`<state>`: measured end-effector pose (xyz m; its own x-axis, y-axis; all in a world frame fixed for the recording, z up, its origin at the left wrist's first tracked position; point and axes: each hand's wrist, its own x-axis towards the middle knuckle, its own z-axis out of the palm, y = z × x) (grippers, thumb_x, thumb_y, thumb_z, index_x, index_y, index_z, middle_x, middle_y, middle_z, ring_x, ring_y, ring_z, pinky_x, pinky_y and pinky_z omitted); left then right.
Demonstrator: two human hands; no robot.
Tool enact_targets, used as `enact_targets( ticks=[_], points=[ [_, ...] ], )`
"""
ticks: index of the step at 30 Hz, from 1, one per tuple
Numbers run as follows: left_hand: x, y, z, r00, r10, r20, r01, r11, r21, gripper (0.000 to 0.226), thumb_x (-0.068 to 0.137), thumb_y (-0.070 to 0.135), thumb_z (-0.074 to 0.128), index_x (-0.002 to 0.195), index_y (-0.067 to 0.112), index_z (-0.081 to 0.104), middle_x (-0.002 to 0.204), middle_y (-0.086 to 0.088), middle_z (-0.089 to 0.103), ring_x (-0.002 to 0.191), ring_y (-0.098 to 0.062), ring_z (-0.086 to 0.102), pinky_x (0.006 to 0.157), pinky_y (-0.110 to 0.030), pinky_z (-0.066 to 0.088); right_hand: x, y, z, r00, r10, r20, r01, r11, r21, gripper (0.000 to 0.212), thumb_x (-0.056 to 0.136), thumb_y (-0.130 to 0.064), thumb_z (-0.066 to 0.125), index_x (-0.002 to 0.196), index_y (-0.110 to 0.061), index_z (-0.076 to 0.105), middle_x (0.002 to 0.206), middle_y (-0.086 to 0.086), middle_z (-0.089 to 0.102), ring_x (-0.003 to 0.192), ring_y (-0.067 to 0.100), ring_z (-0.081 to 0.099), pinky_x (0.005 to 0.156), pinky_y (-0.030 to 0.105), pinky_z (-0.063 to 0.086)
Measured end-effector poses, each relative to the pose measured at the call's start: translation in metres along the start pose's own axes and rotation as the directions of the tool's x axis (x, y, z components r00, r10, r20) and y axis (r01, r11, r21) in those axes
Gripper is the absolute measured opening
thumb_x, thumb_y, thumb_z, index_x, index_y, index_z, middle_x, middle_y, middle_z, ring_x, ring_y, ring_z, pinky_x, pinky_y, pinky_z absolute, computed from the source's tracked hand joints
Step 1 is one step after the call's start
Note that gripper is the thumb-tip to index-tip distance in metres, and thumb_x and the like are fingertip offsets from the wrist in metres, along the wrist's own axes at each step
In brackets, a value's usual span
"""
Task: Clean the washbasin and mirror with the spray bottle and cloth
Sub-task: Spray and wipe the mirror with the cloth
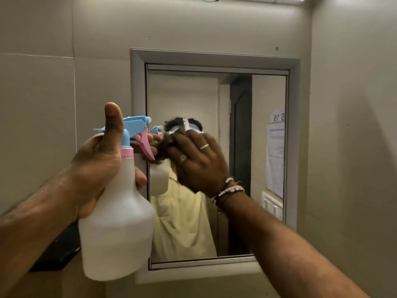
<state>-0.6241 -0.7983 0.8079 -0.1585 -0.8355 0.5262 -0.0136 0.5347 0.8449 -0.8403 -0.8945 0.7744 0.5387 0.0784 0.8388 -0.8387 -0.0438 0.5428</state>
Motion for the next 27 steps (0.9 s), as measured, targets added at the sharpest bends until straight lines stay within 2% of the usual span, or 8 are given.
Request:
enact_targets(
  ticks=[4, 7, 10, 12, 15, 19, 23, 27],
  points=[
    [-0.004, -0.003, 0.004, 0.999, -0.033, 0.005, 0.033, 0.999, -0.007, 0.074, 0.05, 0.084, 0.029, 0.093, 0.029, 0.054, 0.049, -0.011, 0.062, 0.038, -0.02, 0.06, 0.052, -0.037, 0.057, -0.012, 0.071, -0.025, 0.928, 0.357, -0.109, -0.367, 0.926, -0.086, 0.031, 0.092, -0.029, 0.063, 0.12, -0.019, 0.068, 0.128, 0.008, 0.062, 0.117, 0.031, 0.055, 0.096, 0.049, 0.042],
    [-0.006, -0.007, 0.006, 0.999, -0.046, 0.022, 0.046, 0.999, 0.007, 0.072, 0.049, 0.083, 0.029, 0.09, 0.029, 0.053, 0.048, -0.011, 0.062, 0.038, -0.02, 0.06, 0.048, -0.034, 0.057, -0.023, 0.111, -0.038, 0.704, 0.681, -0.2, -0.707, 0.699, -0.107, 0.036, 0.093, -0.034, 0.057, 0.126, -0.024, 0.063, 0.133, 0.007, 0.056, 0.123, 0.03, 0.049, 0.101, 0.049, 0.038],
    [-0.008, -0.009, 0.005, 0.998, -0.056, 0.024, 0.056, 0.998, -0.001, 0.072, 0.052, 0.083, 0.029, 0.091, 0.028, 0.054, 0.049, -0.013, 0.062, 0.038, -0.021, 0.059, 0.051, -0.036, 0.056, -0.02, 0.111, -0.036, 0.521, 0.814, -0.256, -0.852, 0.515, -0.098, 0.036, 0.092, -0.035, 0.053, 0.126, -0.027, 0.062, 0.135, 0.004, 0.054, 0.128, 0.028, 0.046, 0.103, 0.051, 0.039],
    [-0.009, -0.01, 0.005, 0.998, -0.06, 0.018, 0.06, 0.998, 0.003, 0.071, 0.055, 0.082, 0.028, 0.09, 0.026, 0.054, 0.05, -0.014, 0.062, 0.038, -0.022, 0.059, 0.053, -0.037, 0.056, -0.016, 0.088, -0.031, 0.495, 0.825, -0.273, -0.862, 0.505, -0.04, 0.033, 0.093, -0.032, 0.056, 0.124, -0.026, 0.062, 0.135, 0.005, 0.054, 0.127, 0.029, 0.047, 0.101, 0.053, 0.041],
    [-0.01, -0.011, 0.005, 0.998, -0.054, 0.022, 0.054, 0.998, 0.015, 0.069, 0.059, 0.08, 0.027, 0.089, 0.024, 0.054, 0.051, -0.015, 0.062, 0.039, -0.022, 0.059, 0.054, -0.037, 0.055, -0.021, 0.026, -0.024, 0.68, 0.703, -0.21, -0.713, 0.7, 0.038, 0.031, 0.095, -0.027, 0.06, 0.126, -0.024, 0.059, 0.132, 0.009, 0.056, 0.124, 0.032, 0.049, 0.1, 0.052, 0.04],
    [-0.011, -0.014, 0.003, 0.997, -0.054, 0.057, 0.054, 0.999, 0.004, 0.075, 0.057, 0.083, 0.027, 0.088, 0.022, 0.06, 0.051, -0.015, 0.062, 0.038, -0.022, 0.058, 0.048, -0.035, 0.056, -0.061, -0.069, -0.006, 0.962, 0.27, 0.044, -0.272, 0.962, 0.034, 0.027, 0.093, -0.02, 0.058, 0.117, -0.022, 0.07, 0.129, 0.008, 0.063, 0.124, 0.034, 0.054, 0.1, 0.049, 0.04],
    [-0.011, -0.02, 0.001, 0.996, -0.066, 0.067, 0.065, 0.998, 0.025, 0.083, 0.048, 0.086, 0.03, 0.095, 0.023, 0.056, 0.05, -0.012, 0.063, 0.038, -0.022, 0.06, 0.048, -0.037, 0.056, -0.102, -0.107, 0.003, 0.991, -0.011, 0.131, -0.007, 0.991, 0.137, 0.025, 0.093, -0.02, 0.061, 0.116, -0.022, 0.07, 0.129, 0.006, 0.064, 0.125, 0.03, 0.055, 0.095, 0.049, 0.046],
    [-0.012, -0.022, 0.005, 0.995, -0.068, 0.075, 0.068, 0.998, 0.003, 0.075, 0.052, 0.085, 0.03, 0.091, 0.026, 0.057, 0.05, -0.012, 0.064, 0.038, -0.022, 0.06, 0.05, -0.039, 0.057, -0.115, -0.071, -0.011, 0.994, -0.009, 0.106, 0.001, 0.997, 0.081, 0.026, 0.091, -0.021, 0.066, 0.116, -0.024, 0.072, 0.129, 0.006, 0.065, 0.123, 0.03, 0.058, 0.093, 0.05, 0.047]
  ],
)
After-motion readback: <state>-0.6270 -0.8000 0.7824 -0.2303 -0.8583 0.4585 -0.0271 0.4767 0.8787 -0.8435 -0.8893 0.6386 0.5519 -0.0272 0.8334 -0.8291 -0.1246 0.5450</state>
